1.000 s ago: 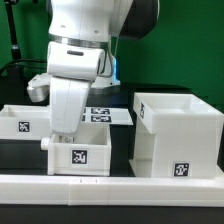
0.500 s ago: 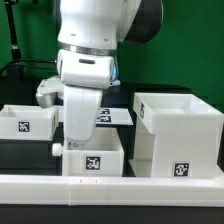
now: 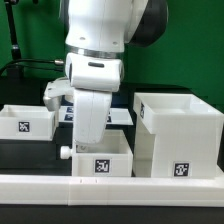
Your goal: Assemble drawer
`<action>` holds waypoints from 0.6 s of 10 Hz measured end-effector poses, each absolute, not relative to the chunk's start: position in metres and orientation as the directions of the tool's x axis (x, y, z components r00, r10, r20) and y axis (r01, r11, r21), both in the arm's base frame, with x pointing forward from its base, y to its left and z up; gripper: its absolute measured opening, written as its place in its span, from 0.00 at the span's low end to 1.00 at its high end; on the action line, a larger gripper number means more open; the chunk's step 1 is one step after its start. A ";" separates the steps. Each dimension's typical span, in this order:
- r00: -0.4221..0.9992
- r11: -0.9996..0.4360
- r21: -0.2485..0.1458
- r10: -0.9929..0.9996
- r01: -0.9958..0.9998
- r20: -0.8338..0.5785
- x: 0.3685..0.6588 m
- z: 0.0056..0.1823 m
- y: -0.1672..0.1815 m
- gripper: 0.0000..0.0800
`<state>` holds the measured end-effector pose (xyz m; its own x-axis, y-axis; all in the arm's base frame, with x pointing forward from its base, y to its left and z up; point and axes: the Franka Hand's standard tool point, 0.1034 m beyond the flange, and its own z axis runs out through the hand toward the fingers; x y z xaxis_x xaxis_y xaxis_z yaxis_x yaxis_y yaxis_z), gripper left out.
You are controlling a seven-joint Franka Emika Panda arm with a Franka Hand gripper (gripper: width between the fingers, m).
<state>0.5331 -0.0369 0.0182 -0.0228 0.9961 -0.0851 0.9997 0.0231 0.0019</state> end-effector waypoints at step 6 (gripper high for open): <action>-0.034 0.035 0.011 0.996 0.999 -0.077 0.542 0.015 -0.023 0.06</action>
Offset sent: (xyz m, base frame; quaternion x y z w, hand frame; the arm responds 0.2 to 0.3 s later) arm 0.0179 0.0150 0.0005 -0.0197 0.0022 -0.0220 0.9996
